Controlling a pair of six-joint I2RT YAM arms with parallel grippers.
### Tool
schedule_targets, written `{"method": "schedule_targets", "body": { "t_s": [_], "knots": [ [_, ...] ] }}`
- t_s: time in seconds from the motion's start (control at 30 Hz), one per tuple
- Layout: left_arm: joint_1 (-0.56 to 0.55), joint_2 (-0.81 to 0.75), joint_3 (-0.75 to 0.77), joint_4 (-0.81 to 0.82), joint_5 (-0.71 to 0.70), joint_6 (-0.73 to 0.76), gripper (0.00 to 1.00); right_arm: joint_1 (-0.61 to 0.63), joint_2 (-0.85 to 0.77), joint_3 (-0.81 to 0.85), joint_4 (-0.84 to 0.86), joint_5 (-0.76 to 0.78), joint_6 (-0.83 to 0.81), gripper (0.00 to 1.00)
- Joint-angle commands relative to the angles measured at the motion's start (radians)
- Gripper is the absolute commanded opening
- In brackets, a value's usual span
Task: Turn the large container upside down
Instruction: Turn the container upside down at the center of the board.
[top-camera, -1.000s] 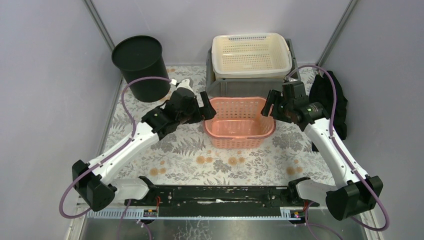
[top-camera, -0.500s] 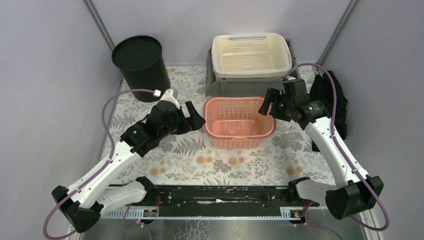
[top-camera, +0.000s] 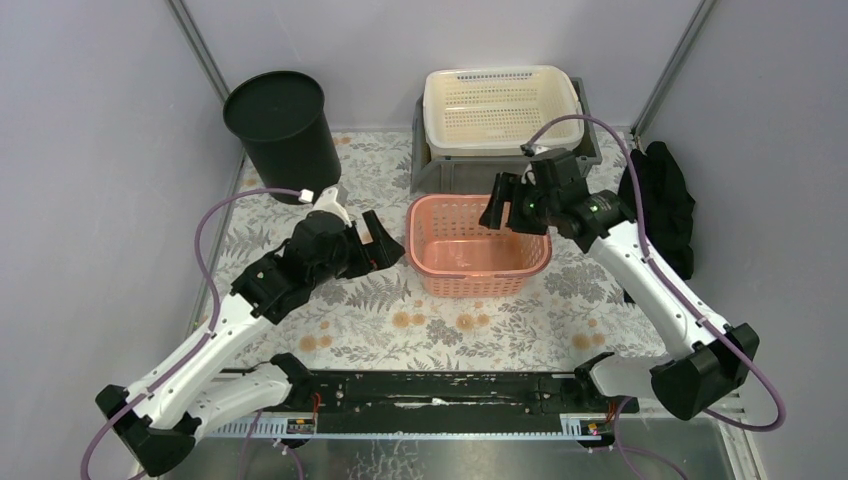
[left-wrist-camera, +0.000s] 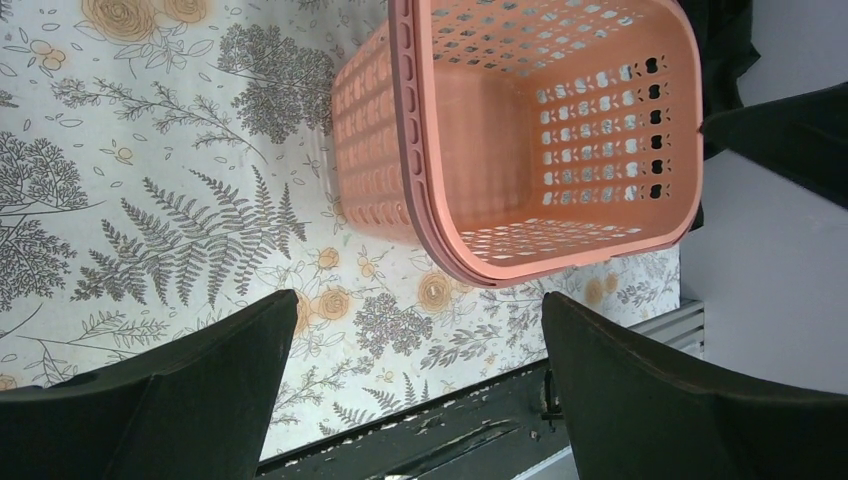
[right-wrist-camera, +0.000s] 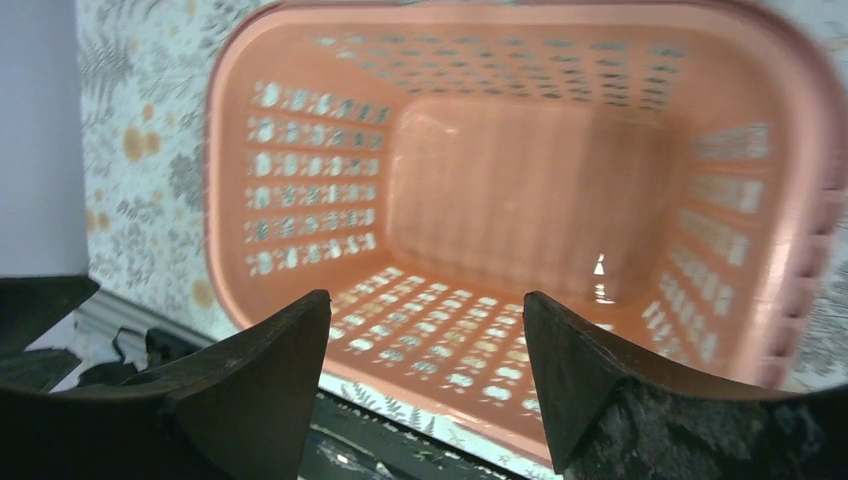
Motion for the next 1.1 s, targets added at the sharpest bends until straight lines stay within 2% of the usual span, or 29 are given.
{"method": "schedule_targets", "body": {
  "t_s": [0.0,0.43,1.07],
  "knots": [
    [-0.005,-0.041,0.009,-0.014,-0.026,-0.012,1.00,0.098,0.007,0.052,0.053,-0.017,0.059,0.78],
    [-0.005,-0.135,0.037,-0.078,-0.046,-0.015,1.00,0.344,0.169,0.210,-0.021,0.148,0.144,0.78],
    [-0.005,-0.194,0.061,-0.120,-0.065,-0.007,1.00,0.482,0.436,0.420,-0.133,0.289,0.180,0.76]
  ]
}}
